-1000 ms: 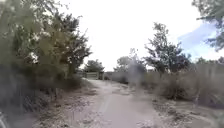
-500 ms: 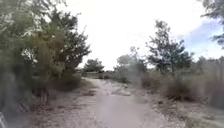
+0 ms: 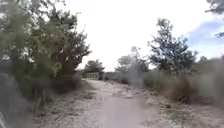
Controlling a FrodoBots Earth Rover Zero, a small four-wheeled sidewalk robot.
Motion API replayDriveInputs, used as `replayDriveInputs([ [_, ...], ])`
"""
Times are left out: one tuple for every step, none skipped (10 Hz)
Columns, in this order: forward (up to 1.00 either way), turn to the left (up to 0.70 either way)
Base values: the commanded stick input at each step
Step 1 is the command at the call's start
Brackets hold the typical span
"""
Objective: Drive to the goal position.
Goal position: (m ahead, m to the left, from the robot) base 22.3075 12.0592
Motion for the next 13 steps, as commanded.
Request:
replayDriveInputs([
  [0.45,0.00],
  [0.45,0.00],
  [0.45,0.00],
  [0.45,0.00],
  [0.45,0.00],
  [0.45,0.00],
  [0.45,0.00],
  [0.45,0.00],
  [0.45,0.00],
  [0.45,0.00],
  [0.45,0.00],
  [0.45,0.00],
  [0.45,0.00],
])
